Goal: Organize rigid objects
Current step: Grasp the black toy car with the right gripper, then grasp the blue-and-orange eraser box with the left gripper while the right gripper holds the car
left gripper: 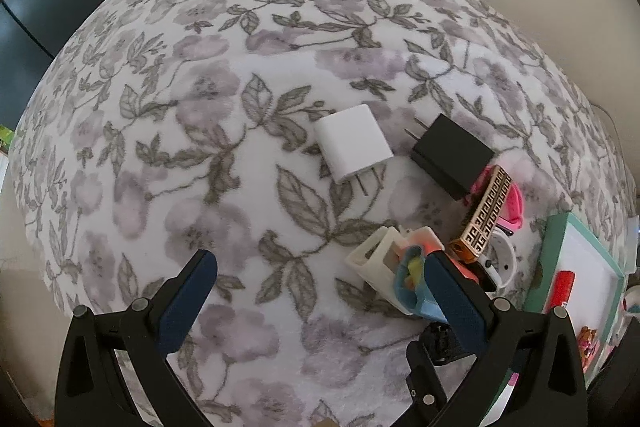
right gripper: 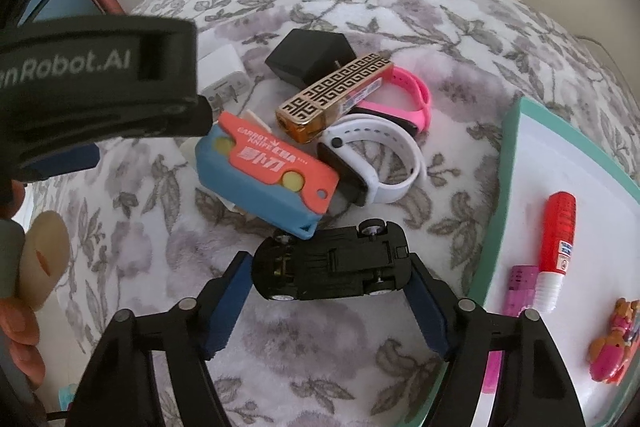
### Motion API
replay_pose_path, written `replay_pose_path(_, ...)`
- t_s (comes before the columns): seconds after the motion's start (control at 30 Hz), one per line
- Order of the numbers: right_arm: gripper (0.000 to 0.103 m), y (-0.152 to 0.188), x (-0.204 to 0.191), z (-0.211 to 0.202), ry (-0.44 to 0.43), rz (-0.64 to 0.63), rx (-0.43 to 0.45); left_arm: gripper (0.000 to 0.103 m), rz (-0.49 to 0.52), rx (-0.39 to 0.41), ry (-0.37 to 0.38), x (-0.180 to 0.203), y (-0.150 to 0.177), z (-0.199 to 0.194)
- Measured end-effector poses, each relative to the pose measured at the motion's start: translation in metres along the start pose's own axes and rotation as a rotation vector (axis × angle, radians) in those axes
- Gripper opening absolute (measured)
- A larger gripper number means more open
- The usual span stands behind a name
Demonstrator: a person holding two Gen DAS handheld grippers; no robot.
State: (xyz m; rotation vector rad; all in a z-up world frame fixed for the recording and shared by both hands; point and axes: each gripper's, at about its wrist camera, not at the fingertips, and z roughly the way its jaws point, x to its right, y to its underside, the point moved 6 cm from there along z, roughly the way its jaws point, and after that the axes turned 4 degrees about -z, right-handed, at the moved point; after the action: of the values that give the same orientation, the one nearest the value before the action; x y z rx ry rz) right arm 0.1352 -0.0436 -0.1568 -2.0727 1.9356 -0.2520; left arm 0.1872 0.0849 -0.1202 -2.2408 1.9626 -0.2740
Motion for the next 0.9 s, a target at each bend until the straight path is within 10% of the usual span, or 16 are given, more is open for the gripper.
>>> replay_pose_path(0.9, 0.077, -0.013, 0.053, -0.069, -0.005, 0.107, 0.085, 0.103, 0.073, 0.013, -0.002, 0.024, 0.009, -0.006)
